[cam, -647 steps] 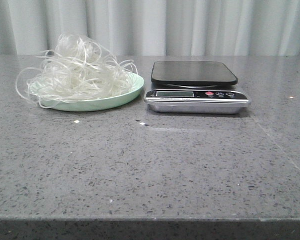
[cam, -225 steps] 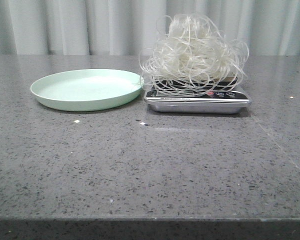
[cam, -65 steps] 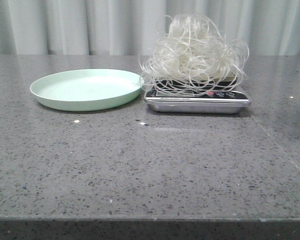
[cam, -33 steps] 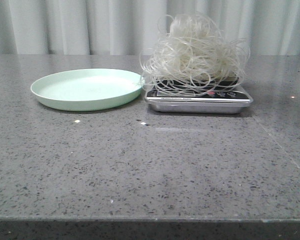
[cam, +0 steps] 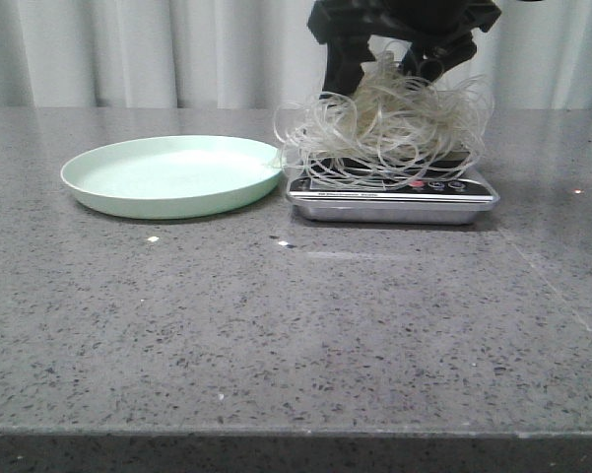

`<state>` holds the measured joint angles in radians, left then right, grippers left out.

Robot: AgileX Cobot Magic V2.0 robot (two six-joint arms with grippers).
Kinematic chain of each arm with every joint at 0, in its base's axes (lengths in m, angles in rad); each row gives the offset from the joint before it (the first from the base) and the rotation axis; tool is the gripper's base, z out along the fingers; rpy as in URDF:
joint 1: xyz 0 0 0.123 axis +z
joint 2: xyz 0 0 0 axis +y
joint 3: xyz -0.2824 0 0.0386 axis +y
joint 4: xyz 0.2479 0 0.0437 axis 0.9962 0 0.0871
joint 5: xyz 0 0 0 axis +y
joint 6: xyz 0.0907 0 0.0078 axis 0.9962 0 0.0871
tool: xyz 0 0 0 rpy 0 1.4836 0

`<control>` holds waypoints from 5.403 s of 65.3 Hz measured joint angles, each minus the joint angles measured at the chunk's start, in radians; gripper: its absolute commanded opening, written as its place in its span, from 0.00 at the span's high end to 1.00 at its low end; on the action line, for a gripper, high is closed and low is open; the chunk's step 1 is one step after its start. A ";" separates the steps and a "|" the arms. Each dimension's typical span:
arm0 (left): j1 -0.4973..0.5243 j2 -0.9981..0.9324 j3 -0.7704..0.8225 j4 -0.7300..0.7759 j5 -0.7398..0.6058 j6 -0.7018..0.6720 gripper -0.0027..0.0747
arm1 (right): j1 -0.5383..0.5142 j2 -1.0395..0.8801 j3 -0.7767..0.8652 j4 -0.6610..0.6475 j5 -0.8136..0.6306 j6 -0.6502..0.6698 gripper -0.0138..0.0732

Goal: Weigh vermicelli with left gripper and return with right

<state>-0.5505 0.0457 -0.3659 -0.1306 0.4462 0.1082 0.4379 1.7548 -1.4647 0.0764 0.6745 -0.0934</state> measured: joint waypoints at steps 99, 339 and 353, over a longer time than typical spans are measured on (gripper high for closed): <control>0.000 0.000 0.000 0.000 0.000 0.000 0.79 | 0.213 0.339 -0.510 0.206 0.158 0.000 0.27; 0.495 -0.013 0.309 0.065 -0.254 0.000 0.79 | -0.037 -1.678 1.074 0.021 -0.298 0.051 0.66; 0.503 -0.050 0.368 0.065 -0.446 0.000 0.79 | -0.037 -1.678 1.074 0.021 -0.298 0.051 0.66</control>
<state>-0.0473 -0.0043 0.0019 -0.0656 0.0000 0.1082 0.4005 0.0770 -0.3904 0.0978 0.3763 -0.0427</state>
